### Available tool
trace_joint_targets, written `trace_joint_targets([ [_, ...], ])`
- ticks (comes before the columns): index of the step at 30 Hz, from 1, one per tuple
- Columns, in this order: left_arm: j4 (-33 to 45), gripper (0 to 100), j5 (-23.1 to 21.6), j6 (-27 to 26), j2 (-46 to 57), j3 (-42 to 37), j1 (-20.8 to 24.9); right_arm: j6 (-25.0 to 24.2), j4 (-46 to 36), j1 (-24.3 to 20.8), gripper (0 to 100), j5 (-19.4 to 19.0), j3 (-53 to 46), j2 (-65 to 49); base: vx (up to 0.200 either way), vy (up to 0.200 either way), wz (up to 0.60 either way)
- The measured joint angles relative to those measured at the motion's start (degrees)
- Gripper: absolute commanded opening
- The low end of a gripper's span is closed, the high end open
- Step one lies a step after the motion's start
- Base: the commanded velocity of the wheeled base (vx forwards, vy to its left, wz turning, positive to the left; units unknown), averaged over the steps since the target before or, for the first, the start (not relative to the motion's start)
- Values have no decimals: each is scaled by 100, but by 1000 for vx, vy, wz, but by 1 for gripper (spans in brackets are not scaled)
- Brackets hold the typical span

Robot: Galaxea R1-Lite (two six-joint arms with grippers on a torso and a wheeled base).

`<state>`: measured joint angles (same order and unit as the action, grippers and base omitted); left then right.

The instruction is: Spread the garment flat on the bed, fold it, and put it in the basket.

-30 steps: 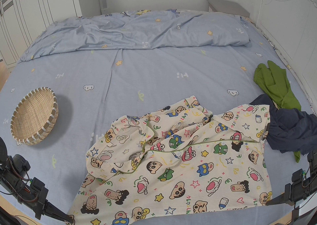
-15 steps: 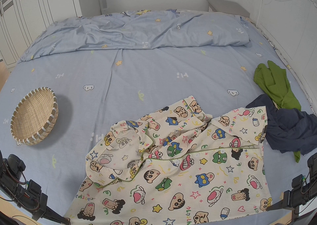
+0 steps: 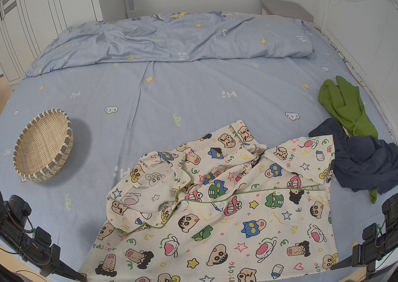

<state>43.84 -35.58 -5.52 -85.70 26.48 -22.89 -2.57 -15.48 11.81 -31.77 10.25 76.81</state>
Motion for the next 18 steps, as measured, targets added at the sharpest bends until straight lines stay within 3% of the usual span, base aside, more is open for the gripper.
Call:
trace_joint_targets([
  [7,-207,0,-5,-2,-73,-82,44,1,367,-85,0,128,-128,213,0,0,0],
  [8,-257,100,-7,0,-85,-105,46,4,385,-101,100,166,-144,238,0,0,0],
  [18,-435,100,-10,-2,-193,-212,38,22,402,-151,100,205,-196,339,0,0,0],
])
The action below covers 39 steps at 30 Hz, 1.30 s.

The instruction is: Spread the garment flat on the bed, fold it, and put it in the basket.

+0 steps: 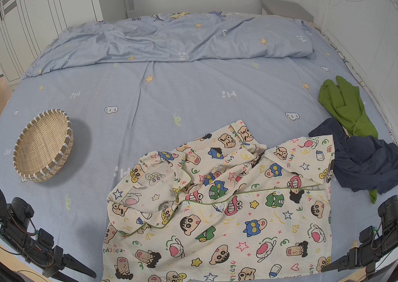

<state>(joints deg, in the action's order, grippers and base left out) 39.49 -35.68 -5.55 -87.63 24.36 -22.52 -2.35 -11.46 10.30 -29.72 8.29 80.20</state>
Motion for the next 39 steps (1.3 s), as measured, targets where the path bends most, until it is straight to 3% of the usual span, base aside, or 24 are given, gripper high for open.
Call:
trace_joint_targets([
  [14,116,100,-30,29,257,339,-300,-68,-80,48,100,-46,74,-812,0,0,0],
  [20,379,100,-66,317,656,1189,-157,-169,-129,35,100,-49,511,-1714,0,0,0],
  [23,413,100,-77,733,797,1740,229,-189,-127,9,100,-49,868,-1985,0,0,0],
  [28,173,100,-90,1848,891,2520,1345,-240,-112,-133,100,-38,1662,-2205,0,0,0],
  [33,-807,100,-74,3182,667,3057,2427,-341,-50,-372,100,-16,2498,-2116,0,0,0],
  [39,-1627,100,-50,3957,-167,3906,3103,-422,218,-590,100,0,3305,-1803,0,0,0],
])
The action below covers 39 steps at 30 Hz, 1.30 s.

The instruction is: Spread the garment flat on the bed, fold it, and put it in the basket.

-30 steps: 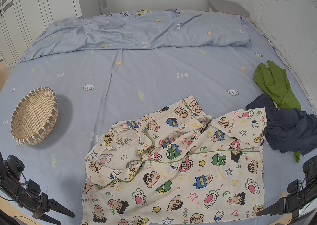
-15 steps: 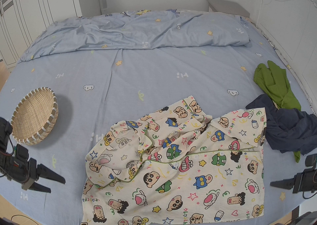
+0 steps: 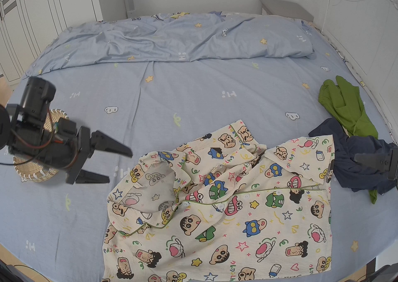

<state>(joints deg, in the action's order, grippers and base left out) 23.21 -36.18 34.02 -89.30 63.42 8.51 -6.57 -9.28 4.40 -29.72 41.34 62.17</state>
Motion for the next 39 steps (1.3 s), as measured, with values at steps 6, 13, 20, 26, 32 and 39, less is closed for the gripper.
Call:
trace_joint_targets([
  [6,169,100,11,267,-926,1307,260,-35,233,-160,100,9,384,244,0,0,0],
  [13,902,100,24,361,-2068,2716,505,-49,347,-363,100,33,538,384,0,0,0],
  [20,1152,100,30,550,-2898,3324,692,-57,400,-508,100,49,579,434,0,0,0],
  [26,1106,100,33,656,-3140,3444,722,-65,408,-536,100,50,573,463,0,0,0],
  [32,1029,100,55,884,-3356,3576,753,-67,408,-544,100,49,568,467,0,0,0],
  [39,1002,100,277,1143,-3586,3849,785,-65,411,-545,100,46,568,475,0,0,0],
])
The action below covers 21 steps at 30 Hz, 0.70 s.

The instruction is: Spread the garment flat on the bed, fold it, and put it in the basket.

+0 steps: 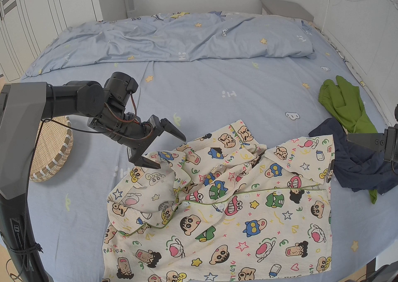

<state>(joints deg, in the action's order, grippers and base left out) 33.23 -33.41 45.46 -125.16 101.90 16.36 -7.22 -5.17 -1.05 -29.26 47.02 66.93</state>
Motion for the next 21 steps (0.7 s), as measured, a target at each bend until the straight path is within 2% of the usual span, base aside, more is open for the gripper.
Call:
trace_joint_targets([
  [1,0,100,2,5,-22,17,1,0,5,0,100,0,0,0,0,0,0],
  [2,-1,0,2,9,-41,35,1,0,5,0,100,0,0,0,0,0,0],
  [21,46,0,24,-13,-328,215,-115,0,-2,-104,100,11,-13,-1,0,0,0],
])
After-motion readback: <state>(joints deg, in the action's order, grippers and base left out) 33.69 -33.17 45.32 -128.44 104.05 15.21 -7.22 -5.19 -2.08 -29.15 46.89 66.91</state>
